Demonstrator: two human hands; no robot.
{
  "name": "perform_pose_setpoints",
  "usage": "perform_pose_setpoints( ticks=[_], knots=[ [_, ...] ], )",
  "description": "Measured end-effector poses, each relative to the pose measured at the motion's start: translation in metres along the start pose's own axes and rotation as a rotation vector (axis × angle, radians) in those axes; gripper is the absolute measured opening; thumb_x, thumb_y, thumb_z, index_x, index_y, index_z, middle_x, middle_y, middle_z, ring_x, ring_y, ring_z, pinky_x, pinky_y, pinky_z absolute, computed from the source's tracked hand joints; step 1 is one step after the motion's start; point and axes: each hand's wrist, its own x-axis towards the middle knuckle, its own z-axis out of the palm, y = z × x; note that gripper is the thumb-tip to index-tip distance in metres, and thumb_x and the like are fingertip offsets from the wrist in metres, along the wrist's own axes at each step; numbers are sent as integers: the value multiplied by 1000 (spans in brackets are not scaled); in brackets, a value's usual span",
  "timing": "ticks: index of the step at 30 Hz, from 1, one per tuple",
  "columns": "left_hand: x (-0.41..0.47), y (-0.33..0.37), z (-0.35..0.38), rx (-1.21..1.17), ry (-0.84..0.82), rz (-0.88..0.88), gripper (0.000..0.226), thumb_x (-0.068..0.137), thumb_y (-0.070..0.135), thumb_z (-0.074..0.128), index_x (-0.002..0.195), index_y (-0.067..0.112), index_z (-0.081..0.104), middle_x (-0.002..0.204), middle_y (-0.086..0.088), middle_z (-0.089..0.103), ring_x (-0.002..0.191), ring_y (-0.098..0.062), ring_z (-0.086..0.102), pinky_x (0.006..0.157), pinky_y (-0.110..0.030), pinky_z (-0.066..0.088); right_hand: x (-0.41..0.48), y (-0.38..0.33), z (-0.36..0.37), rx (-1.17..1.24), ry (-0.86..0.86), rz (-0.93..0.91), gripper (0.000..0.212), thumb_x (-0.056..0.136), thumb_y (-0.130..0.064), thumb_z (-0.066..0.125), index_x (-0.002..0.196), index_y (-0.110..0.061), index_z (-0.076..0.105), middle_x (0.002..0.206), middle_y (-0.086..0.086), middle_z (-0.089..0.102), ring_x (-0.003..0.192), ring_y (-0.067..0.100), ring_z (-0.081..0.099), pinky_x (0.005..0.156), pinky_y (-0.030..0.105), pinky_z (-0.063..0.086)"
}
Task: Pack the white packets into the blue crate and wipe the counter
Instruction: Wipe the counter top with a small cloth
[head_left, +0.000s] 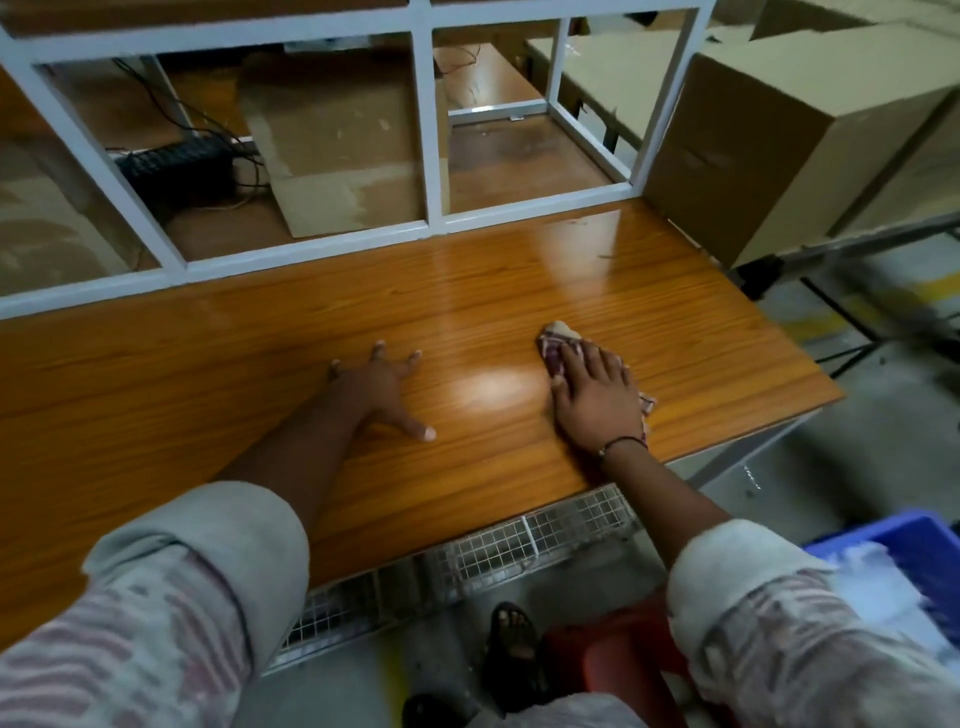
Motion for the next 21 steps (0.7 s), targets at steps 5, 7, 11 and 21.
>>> perform_pose_setpoints(
  ticks=[5,7,11,21],
  knots=[
    [-1,0,3,-8,40,-1,142,49,88,71,155,45,-13,165,-16,-21,152,-45,0,118,-69,2,-67,-32,6,-19,-71,-364,59,101,-51,25,156,-31,31,164,0,28,150,27,23,123,48,17],
    [-3,-1,4,-11,43,3,143,49,88,72,156,45,-13,165,-15,-21,152,-45,1,118,-69,3,-61,-20,5,-13,-75,-367,59,101,-52,25,156,-33,30,164,-2,27,151,25,22,123,47,17],
    [-1,-2,7,-36,50,28,149,44,88,74,156,43,-13,164,-17,-22,151,-47,1,116,-71,2,-31,3,0,-30,-41,-151,57,102,-51,29,156,-33,28,165,-2,23,151,25,20,123,44,15],
    [34,16,-24,74,33,124,154,44,88,74,157,36,-16,164,-19,-22,152,-47,0,115,-74,6,-16,-24,5,-54,-57,-407,58,102,-50,24,156,-29,32,165,1,23,152,24,19,123,45,13]
  ],
)
